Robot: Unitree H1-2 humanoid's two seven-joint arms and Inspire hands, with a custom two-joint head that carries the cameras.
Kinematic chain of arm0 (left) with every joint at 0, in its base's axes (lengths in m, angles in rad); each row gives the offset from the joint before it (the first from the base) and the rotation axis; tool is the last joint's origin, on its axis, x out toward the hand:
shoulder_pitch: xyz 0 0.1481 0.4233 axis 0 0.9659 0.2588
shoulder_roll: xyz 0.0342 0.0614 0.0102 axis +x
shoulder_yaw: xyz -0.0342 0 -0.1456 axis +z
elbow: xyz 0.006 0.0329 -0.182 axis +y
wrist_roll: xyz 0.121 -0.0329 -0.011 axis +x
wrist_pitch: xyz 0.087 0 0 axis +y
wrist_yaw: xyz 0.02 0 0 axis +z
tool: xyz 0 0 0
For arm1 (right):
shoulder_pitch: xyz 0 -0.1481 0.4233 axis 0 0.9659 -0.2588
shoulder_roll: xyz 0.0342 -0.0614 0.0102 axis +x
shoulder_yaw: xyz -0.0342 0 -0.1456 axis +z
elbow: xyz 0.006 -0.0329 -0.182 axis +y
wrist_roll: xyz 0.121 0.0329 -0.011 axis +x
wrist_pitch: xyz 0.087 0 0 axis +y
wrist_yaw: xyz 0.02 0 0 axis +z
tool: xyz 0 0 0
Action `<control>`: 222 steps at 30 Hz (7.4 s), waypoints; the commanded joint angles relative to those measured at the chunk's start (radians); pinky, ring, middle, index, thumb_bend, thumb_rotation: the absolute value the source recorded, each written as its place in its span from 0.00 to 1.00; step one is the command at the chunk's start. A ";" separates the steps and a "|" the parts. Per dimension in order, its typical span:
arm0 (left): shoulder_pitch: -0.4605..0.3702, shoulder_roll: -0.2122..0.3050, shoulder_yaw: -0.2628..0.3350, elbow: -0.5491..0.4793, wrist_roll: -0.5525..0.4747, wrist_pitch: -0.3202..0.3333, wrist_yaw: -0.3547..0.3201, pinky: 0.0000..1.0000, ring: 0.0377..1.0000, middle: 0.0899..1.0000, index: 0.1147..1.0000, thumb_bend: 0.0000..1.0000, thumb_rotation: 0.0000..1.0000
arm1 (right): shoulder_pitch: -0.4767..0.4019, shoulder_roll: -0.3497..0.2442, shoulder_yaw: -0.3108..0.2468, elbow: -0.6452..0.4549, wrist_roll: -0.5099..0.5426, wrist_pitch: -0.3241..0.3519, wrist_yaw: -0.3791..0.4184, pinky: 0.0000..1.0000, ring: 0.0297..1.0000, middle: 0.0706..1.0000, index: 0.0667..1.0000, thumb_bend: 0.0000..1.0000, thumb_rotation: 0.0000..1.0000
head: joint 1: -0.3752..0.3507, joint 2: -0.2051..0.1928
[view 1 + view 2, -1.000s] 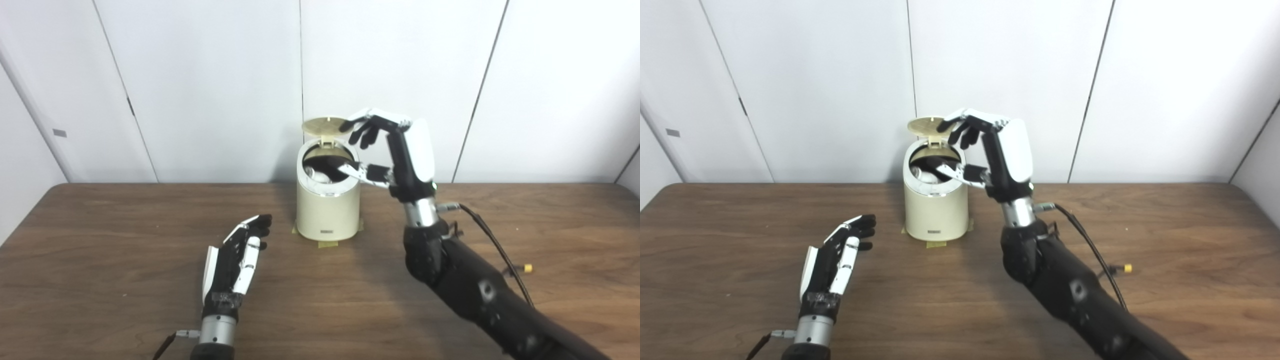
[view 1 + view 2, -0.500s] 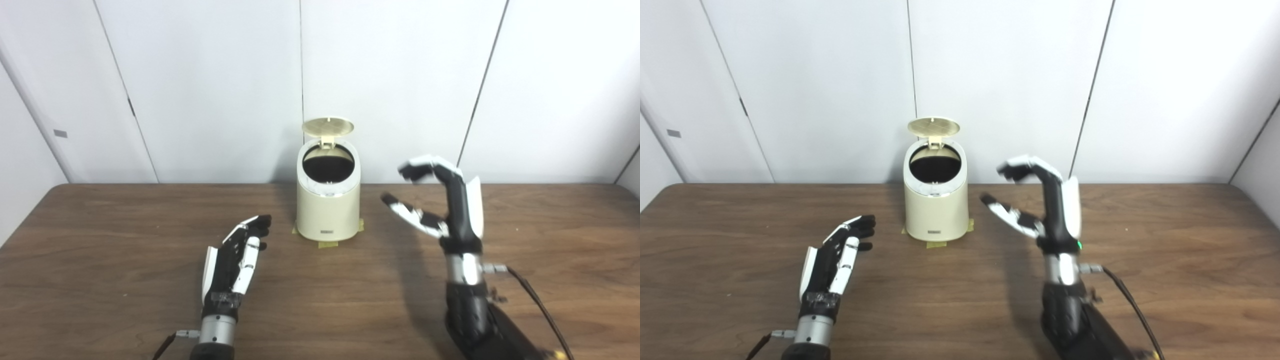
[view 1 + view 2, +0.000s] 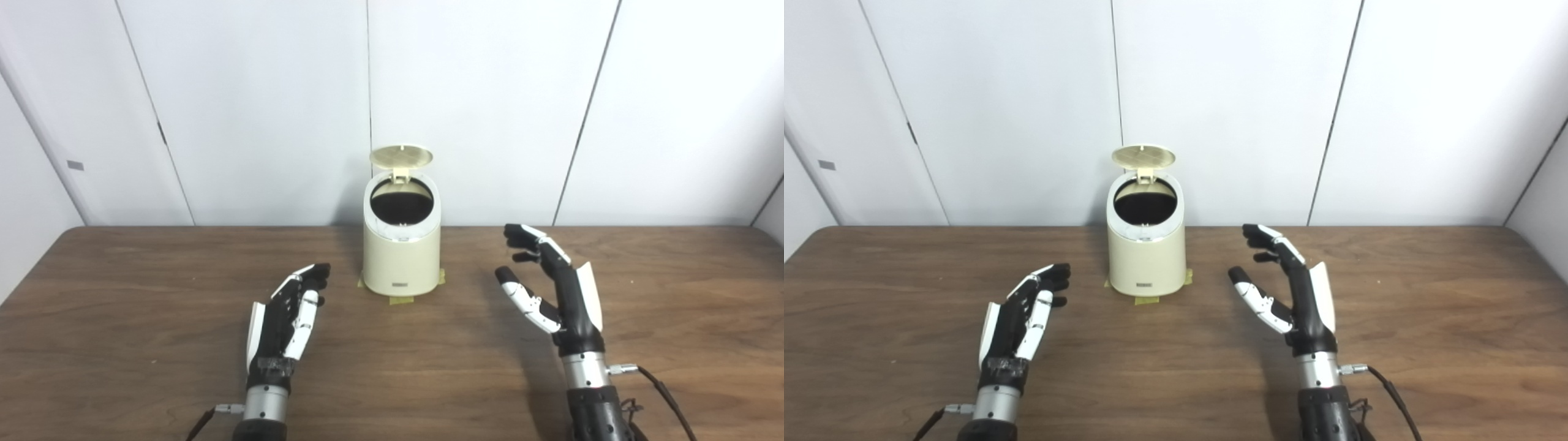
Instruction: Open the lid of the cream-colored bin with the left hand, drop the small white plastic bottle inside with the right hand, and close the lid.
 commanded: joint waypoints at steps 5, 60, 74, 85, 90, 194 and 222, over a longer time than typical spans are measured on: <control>0.028 0.014 0.002 0.024 0.009 -0.034 0.002 0.71 0.77 0.76 0.74 0.22 0.79 | 0.019 0.005 -0.035 0.022 -0.008 0.024 0.056 0.73 0.80 0.80 0.83 0.33 0.90 | -0.002 0.008; -0.311 0.225 0.009 -0.455 0.348 0.562 -0.167 0.79 0.78 0.74 0.72 0.67 0.98 | 0.075 0.099 -0.188 -0.133 0.168 0.282 0.260 0.81 0.87 0.89 0.91 0.18 0.75 | 0.001 -0.014; -0.663 0.266 -0.026 -0.478 0.632 0.615 -0.527 0.71 0.75 0.73 0.68 0.92 1.00 | 0.077 0.100 -0.180 -0.114 0.147 0.271 0.261 0.79 0.87 0.88 0.91 0.17 0.76 | 0.013 -0.013; -0.782 0.241 -0.169 -0.421 0.812 0.615 -0.824 1.00 0.94 0.86 0.80 1.00 1.00 | 0.075 0.110 -0.178 -0.112 0.141 0.282 0.252 0.78 0.86 0.87 0.90 0.18 0.75 | 0.009 -0.019; -0.836 0.185 -0.165 -0.323 0.898 0.615 -0.893 1.00 0.99 0.90 0.83 1.00 1.00 | 0.077 0.113 -0.171 -0.113 0.117 0.291 0.245 0.77 0.86 0.87 0.89 0.16 0.74 | 0.007 -0.020; -0.550 0.266 -0.534 -0.127 1.270 0.331 -0.712 1.00 0.99 0.86 0.83 1.00 1.00 | 0.075 0.129 -0.172 -0.125 0.116 0.308 0.248 0.77 0.84 0.86 0.89 0.18 0.68 | -0.015 -0.015; -0.436 0.117 -0.367 -0.121 1.173 0.392 -0.404 1.00 0.99 0.99 0.99 0.86 1.00 | 0.072 0.126 -0.172 -0.123 0.119 0.319 0.252 0.76 0.85 0.87 0.90 0.18 0.69 | -0.011 -0.018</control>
